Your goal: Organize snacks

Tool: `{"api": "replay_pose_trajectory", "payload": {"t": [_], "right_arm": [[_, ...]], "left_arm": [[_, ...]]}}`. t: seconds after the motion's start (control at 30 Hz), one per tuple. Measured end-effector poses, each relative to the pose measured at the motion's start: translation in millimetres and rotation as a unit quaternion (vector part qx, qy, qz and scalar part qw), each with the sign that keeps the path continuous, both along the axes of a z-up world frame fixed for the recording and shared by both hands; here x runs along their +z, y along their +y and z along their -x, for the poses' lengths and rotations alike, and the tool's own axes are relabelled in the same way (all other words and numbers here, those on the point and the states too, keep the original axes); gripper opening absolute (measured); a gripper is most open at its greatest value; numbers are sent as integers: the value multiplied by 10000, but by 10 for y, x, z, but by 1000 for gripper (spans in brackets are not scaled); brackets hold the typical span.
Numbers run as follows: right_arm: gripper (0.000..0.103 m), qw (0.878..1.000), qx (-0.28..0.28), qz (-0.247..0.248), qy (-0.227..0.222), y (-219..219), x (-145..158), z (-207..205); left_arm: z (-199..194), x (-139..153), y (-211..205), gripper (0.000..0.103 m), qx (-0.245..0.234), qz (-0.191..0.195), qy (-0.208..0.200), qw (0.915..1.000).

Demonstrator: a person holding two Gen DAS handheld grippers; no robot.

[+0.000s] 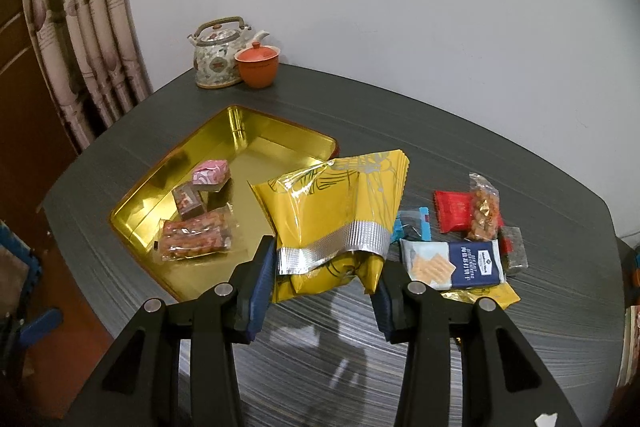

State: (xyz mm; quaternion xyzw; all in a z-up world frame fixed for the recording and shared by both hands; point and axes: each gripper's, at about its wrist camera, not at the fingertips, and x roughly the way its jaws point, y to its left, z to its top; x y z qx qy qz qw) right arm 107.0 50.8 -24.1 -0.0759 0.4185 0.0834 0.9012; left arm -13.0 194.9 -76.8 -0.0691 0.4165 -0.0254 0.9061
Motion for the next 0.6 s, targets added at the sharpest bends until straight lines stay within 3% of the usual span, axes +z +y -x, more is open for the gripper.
{"api": "replay_pose_trajectory", "payload": {"t": [0.13,0.23,0.33,0.4,0.47,0.53,0.6], "right_arm": [[40,10000,51,-17,4,24,-13,7],[31,9999,108,-22,15,62,-22,3],[29,9998,159,128,76,88,-74,-45],[17,9999,51,-70,88,-24,-79,-69],[11,9998,-35,-185,97,-134,-79,-73],[11,9998,-8,-127,130,-186,-92,-70],[17,9994,120,-293,167,-257,-103,-31]], "left_arm": [[-9,-14,-8,87,-22,-1,35,10000],[1,-17,-13,87,-33,-11,35,10000],[11,-28,-11,87,-47,1,64,10000],[16,-20,-5,87,-44,5,45,10000],[1,-25,-16,87,-46,24,59,10000],[-6,-30,-17,87,-59,54,89,9999],[-3,-27,-19,87,-69,56,82,9999]]}}
